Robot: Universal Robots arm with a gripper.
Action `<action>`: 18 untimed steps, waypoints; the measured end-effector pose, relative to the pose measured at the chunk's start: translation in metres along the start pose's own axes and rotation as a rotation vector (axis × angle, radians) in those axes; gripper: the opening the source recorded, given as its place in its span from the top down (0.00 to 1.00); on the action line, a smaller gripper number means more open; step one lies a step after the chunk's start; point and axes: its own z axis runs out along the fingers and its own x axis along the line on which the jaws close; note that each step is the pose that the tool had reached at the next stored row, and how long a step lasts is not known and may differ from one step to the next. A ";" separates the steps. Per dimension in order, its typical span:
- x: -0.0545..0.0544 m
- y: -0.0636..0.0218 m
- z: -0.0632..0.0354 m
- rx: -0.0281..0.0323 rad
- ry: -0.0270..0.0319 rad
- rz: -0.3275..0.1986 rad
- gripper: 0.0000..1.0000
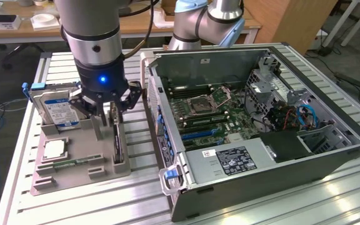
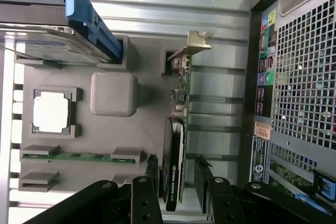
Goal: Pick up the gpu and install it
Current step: 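Pick up the gpu and move the gpu toward the slot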
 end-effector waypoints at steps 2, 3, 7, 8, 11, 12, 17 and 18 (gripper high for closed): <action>0.000 -0.0003 0.0012 0.0000 -0.0001 0.000 0.58; 0.000 -0.0005 0.0016 0.0001 0.0000 0.000 0.58; 0.000 -0.0012 0.0036 0.0000 -0.0002 0.001 0.58; 0.000 -0.0015 0.0039 0.0000 -0.0002 0.002 0.58; 0.000 -0.0028 0.0053 0.0000 -0.0004 0.007 0.58; 0.000 -0.0033 0.0057 0.0001 -0.0005 0.009 0.58; 0.000 -0.0051 0.0073 0.0012 -0.0016 0.029 0.58; 0.000 -0.0053 0.0075 0.0015 -0.0018 0.035 0.58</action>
